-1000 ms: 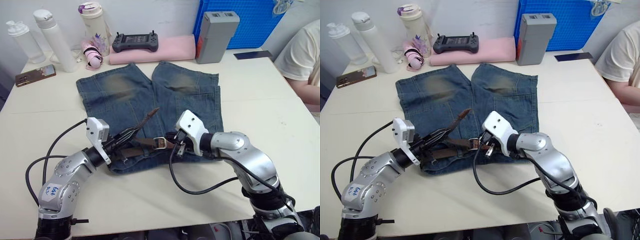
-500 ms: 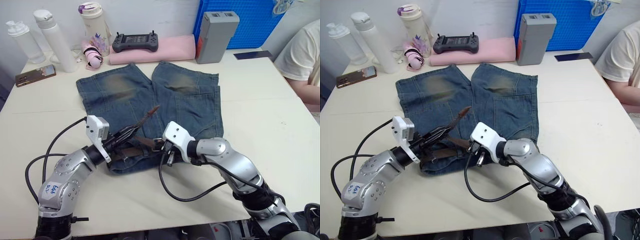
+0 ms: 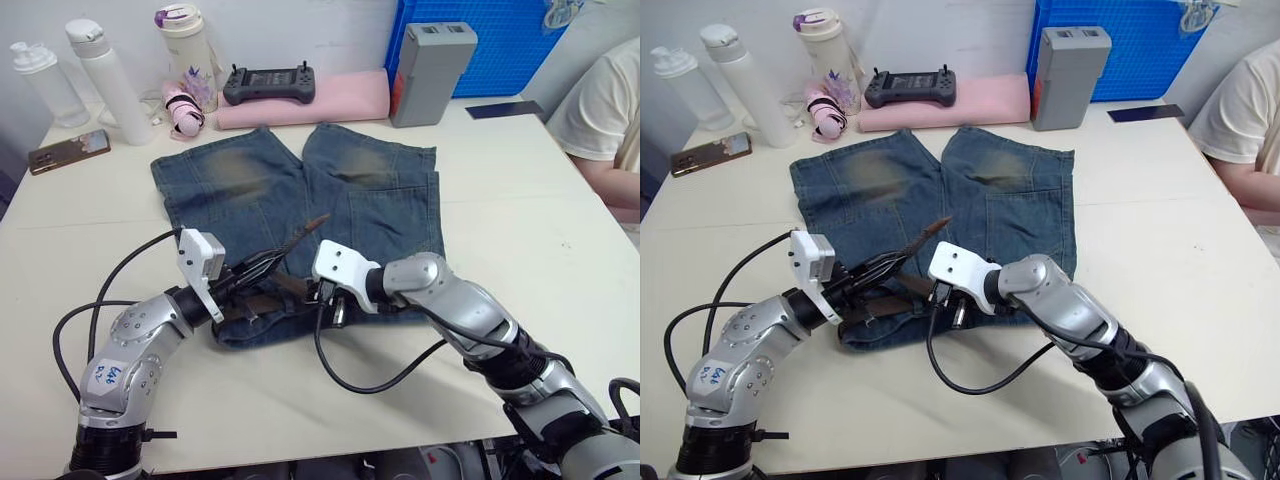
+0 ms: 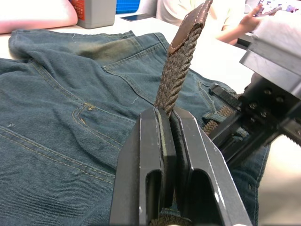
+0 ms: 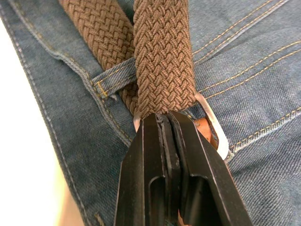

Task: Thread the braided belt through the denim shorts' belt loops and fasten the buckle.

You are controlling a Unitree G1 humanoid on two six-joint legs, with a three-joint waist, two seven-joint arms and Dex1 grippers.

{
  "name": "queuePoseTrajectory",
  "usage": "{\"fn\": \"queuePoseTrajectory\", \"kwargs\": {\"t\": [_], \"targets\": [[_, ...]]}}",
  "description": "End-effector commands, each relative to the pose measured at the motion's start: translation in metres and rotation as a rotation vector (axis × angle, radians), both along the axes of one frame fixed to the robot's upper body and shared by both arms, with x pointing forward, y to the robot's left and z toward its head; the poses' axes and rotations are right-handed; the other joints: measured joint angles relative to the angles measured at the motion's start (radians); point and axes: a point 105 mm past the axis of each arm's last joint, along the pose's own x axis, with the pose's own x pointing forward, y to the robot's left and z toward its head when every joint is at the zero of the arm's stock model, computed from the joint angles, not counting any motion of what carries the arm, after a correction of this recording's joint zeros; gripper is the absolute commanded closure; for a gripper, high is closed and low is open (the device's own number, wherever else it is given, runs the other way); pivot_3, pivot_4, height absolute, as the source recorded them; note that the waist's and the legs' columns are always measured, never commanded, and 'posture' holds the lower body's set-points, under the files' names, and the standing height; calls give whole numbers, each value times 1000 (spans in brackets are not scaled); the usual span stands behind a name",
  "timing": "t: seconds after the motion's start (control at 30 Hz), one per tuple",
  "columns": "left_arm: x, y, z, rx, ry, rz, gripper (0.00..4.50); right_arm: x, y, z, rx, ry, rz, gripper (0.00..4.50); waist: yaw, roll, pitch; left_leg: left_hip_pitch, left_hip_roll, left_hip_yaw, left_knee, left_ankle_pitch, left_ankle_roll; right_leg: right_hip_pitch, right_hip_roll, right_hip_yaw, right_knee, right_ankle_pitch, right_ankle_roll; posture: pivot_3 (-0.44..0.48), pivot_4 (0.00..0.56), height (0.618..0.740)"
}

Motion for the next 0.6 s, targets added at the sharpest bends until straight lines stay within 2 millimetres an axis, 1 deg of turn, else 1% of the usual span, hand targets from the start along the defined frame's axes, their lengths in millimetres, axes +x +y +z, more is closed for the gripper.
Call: {"fn": "queuePoseTrajectory", "kwargs": {"t": [0.03,0.13,0.23,0.3,0.47,0.6], "targets": [[-1,8,4,24,-35,7,4500,-2,-5,27,43,-18,22,4245,1,0,0,0,0,0,0,0,0,0,0,0,0,0,0,0,150,705],[0,9,4,27,-36,9,4500,-1,-7,37,62,-25,15,4245,0,0,0,-1,0,0,0,0,0,0,0,-1,-1,0,0,0,150,705],[0,11,5,28,-37,10,4500,3,-10,41,70,-35,-5,4245,-1,0,0,-1,0,0,-1,0,0,0,0,-1,-1,0,0,0,150,705],[1,11,5,28,-37,7,4500,4,-9,39,66,-36,-8,4245,-1,0,0,-1,0,0,-1,0,0,0,0,-1,-2,0,0,0,150,705],[1,10,6,27,-39,1,4500,8,-9,23,35,-25,-24,4245,-1,0,0,-1,0,0,-1,0,0,0,0,-1,-2,0,0,0,150,705],[1,11,6,27,-40,3,4500,11,-12,19,33,-19,-43,4245,-1,0,0,-1,0,0,-1,0,0,0,0,-1,-2,0,0,0,150,705]]}}
